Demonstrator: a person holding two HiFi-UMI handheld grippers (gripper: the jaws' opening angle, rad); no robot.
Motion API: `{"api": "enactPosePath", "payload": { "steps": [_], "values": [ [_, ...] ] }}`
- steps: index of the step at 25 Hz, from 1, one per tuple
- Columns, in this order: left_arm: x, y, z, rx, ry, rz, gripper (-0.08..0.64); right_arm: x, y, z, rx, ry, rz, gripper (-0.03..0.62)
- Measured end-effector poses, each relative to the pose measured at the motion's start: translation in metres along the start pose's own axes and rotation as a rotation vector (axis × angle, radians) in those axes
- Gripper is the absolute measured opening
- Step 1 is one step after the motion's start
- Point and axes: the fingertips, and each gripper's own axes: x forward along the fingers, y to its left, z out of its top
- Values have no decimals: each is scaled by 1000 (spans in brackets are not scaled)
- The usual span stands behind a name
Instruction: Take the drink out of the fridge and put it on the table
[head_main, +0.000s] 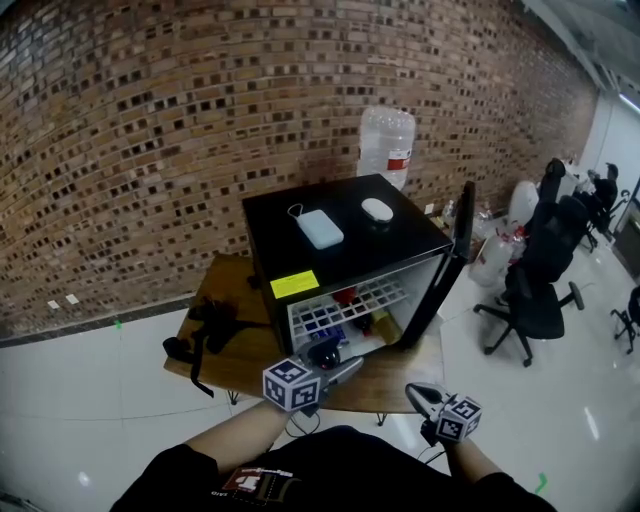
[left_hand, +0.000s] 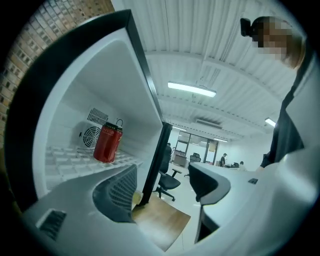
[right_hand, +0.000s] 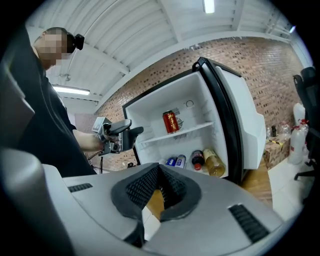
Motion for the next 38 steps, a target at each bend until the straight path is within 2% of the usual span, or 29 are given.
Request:
{"api": "enactPosePath", "payload": {
  "steps": [4, 10, 16, 19, 22, 29, 30, 33, 38],
  "values": [
    [33, 12, 9, 24, -17, 96, 347, -25, -13, 4, -6, -5, 19, 0],
    [63, 54, 28, 89, -74, 361, 359, -58, -38, 1, -21, -20, 20, 0],
    [87, 107, 42, 162, -69, 569, 414, -84, -53, -3, -4, -25, 6, 0],
    [94, 129, 50, 123, -82, 634, 427, -96, -59, -6, 14, -23, -2, 0],
    [106, 141, 61, 120, -86, 662, 436, -107, -65, -5, 18, -15, -14, 0],
    [126, 154, 66, 219, -28, 693, 422, -123, -82, 22, -88, -35, -87, 0],
    [125, 156, 66, 227, -27, 703, 414, -125, -82, 25, -96, -37, -87, 0],
    [121, 161, 68, 231, -33, 729, 318, -129, -84, 28, -104, -48, -82, 0],
    [121, 154, 67, 245, -9, 656, 319, -137, -83, 24, -91, -46, -82, 0]
  ]
}}
